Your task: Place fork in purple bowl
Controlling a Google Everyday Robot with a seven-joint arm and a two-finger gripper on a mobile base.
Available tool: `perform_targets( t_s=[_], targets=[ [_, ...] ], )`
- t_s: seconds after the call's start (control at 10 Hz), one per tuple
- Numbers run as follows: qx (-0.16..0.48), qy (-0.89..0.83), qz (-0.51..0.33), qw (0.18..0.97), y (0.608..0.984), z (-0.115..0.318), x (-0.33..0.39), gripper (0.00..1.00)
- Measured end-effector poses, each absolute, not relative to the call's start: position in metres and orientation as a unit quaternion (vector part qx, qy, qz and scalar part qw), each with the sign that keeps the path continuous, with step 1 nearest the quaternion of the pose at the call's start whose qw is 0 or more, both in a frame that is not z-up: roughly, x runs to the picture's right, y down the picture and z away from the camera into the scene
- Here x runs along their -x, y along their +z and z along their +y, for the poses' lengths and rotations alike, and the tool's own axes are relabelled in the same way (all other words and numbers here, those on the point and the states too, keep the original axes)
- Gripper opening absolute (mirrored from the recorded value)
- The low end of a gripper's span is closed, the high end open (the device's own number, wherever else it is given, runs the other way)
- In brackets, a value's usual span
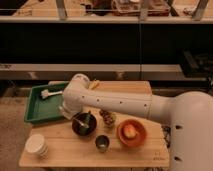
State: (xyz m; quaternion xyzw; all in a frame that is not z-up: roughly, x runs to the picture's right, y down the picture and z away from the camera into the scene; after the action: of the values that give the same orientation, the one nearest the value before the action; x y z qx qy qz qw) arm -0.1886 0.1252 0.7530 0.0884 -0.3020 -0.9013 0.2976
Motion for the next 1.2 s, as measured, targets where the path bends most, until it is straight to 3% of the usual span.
perform_targets(
  t_s=[0.8,1.0,1.2],
  targets=[
    [-0.107,-0.898,-0.309,0.294,0.760,0.136,0.181,0.10],
    [-0.126,-0.903,-0.306,0.274,0.760,0.136,0.180,0.25],
    [-0.146,-0.906,-0.301,0.260,0.760,0.137,0.177,0.47]
  ],
)
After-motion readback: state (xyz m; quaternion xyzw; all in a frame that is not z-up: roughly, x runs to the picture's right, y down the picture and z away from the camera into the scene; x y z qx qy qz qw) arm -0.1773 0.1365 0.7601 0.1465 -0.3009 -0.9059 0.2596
